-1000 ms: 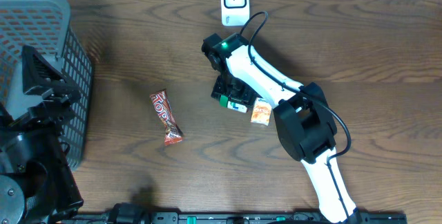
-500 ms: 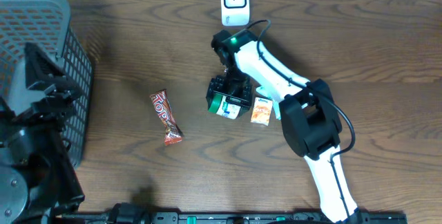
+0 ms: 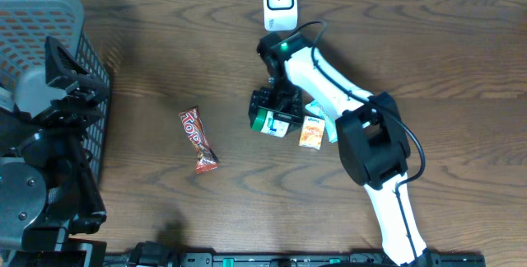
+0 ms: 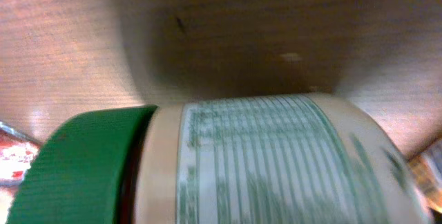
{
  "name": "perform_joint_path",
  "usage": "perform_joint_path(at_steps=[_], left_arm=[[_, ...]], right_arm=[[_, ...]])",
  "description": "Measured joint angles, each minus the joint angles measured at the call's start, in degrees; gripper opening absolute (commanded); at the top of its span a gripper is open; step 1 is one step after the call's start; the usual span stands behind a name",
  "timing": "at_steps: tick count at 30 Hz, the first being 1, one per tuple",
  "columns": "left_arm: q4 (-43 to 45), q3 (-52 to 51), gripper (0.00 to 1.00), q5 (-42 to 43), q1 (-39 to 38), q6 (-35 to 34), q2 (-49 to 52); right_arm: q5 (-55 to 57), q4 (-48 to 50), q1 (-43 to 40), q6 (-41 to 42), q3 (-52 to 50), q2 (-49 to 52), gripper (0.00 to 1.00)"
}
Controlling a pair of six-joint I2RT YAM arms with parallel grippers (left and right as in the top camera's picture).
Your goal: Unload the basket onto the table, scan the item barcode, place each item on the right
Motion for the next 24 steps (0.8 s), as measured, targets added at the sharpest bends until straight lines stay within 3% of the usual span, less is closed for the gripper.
perform_joint_path(at_steps=[11, 17, 24], left_arm=[[0.0, 0.0, 0.98, 0.0, 0.0, 0.0, 0.0], [0.0, 0.0, 0.98, 0.0, 0.0, 0.0, 0.0], [0.0, 0.0, 0.98, 0.0, 0.0, 0.0, 0.0]], right_arm=[[3.8, 8.1, 2.5, 3.1, -7.2, -3.2, 0.87], [7.0, 8.1, 2.8, 3.2, -7.3, -3.4, 0.75], [4.0, 1.2, 1.3, -1.2, -5.7, -2.4, 0.75]])
